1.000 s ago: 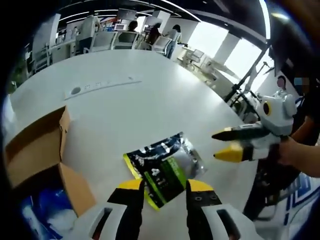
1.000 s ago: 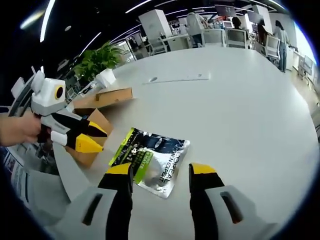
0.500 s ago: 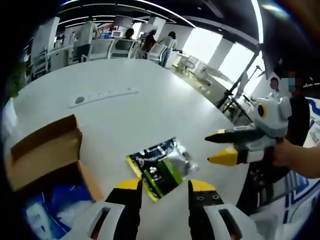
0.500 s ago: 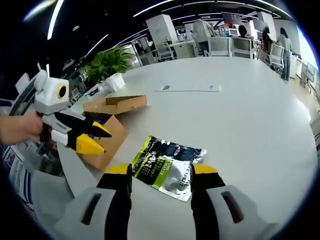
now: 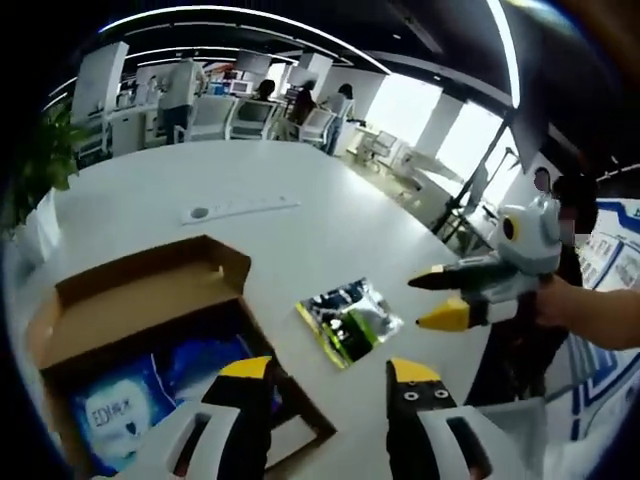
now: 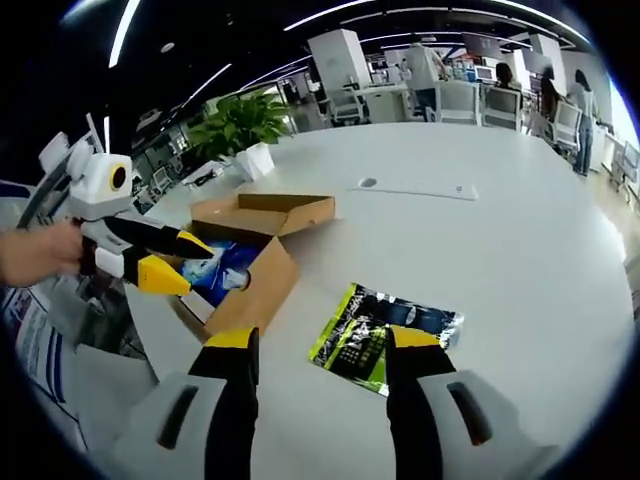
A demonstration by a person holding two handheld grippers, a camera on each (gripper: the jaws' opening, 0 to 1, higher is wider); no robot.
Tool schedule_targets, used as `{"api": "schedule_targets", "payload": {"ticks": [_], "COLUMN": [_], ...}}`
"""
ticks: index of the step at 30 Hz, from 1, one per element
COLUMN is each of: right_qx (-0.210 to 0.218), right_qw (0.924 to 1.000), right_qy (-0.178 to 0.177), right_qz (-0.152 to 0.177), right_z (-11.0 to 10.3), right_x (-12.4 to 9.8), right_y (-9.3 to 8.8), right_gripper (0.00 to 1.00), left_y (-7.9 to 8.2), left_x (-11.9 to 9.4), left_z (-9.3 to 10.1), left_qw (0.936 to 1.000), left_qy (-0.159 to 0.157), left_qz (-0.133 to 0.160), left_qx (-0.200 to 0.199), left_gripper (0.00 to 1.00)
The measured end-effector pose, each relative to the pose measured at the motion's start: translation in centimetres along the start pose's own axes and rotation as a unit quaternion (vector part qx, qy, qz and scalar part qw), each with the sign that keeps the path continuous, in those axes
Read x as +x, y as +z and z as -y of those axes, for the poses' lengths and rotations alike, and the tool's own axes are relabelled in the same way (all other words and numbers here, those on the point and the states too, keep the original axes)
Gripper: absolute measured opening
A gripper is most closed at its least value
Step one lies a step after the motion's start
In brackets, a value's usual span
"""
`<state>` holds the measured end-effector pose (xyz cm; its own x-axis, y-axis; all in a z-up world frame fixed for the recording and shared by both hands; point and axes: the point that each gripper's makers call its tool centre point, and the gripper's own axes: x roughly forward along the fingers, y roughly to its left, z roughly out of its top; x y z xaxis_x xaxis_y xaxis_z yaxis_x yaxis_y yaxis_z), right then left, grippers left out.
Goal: Operate the shoe box by opening the lid, removing the specified soft item, and placing it in the target area until the item is outside and the box remains undamaged.
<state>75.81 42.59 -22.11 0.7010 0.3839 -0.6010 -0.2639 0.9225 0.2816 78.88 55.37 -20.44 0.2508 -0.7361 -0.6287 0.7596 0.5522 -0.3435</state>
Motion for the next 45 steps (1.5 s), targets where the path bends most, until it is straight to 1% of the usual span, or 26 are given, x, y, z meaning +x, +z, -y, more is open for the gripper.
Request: {"api": "schedule_targets", "payload": {"ticks": [1,7,9,11,14,19,20,21,23,26,29,32,35,39,43,45], "right_qx": [-0.003,-0.014,-0.018,-0.020,-0.025,-0.035,-0.035,-0.037,-0.039,-0.044,-0.048,-0.050,-0.053,-0.054,-0.050,-0.048], "right_qw": [1.0000,0.9998,0.9996,0.9994,0.9990,0.9981,0.9980,0.9978,0.9975,0.9968,0.9962,0.9955,0.9945,0.9937,0.9937,0.9937], "right_qy": [0.003,0.017,0.022,0.028,0.037,0.051,0.052,0.055,0.058,0.066,0.071,0.079,0.086,0.091,0.092,0.091], "right_qz": [0.000,-0.001,-0.002,-0.002,-0.006,-0.009,-0.009,-0.008,-0.009,-0.011,-0.012,-0.018,-0.028,-0.036,-0.041,-0.043], "right_z": [-0.9,-4.0,-4.7,-6.2,-7.2,-9.7,-10.1,-10.4,-10.6,-12.3,-13.4,-15.0,-16.0,-16.5,-16.3,-16.6], "right_x": [0.1,1.9,2.7,3.1,4.3,6.2,6.5,7.2,8.0,9.5,11.1,12.8,14.3,16.0,17.3,17.3], "right_y": [0.2,1.0,1.3,1.5,1.8,2.6,2.7,3.0,3.3,3.6,3.7,3.4,3.2,3.2,3.2,3.0], "right_gripper": [0.48,0.48,0.47,0.47,0.45,0.44,0.44,0.43,0.40,0.36,0.32,0.32,0.32,0.31,0.31,0.31], "left_y": [-0.3,-1.8,-2.1,-2.5,-2.8,-3.1,-3.2,-3.3,-3.5,-3.9,-4.4,-4.8,-5.0,-4.9,-5.1,-5.1], "left_x": [-0.8,-4.5,-5.3,-6.2,-7.4,-9.1,-9.5,-9.7,-10.4,-11.0,-11.7,-11.9,-12.1,-12.3,-11.9,-11.7], "left_z": [-0.8,-4.0,-4.7,-5.8,-7.0,-9.1,-9.6,-9.9,-10.8,-12.0,-12.8,-13.8,-14.4,-14.9,-16.1,-16.3], "left_qw": [1.0000,0.9994,0.9992,0.9989,0.9983,0.9972,0.9969,0.9967,0.9961,0.9957,0.9953,0.9952,0.9951,0.9950,0.9952,0.9953], "left_qy": [0.004,0.029,0.035,0.040,0.048,0.059,0.061,0.064,0.067,0.069,0.070,0.071,0.069,0.068,0.065,0.063], "left_qz": [0.001,0.011,0.013,0.016,0.022,0.032,0.033,0.034,0.038,0.039,0.040,0.037,0.037,0.037,0.031,0.029], "left_qx": [0.000,-0.014,-0.015,-0.018,-0.025,-0.034,-0.036,-0.038,-0.043,-0.048,-0.053,-0.057,-0.060,-0.063,-0.067,-0.067], "left_gripper": [0.46,0.48,0.49,0.49,0.49,0.50,0.50,0.51,0.51,0.51,0.51,0.51,0.51,0.51,0.51,0.51]}}
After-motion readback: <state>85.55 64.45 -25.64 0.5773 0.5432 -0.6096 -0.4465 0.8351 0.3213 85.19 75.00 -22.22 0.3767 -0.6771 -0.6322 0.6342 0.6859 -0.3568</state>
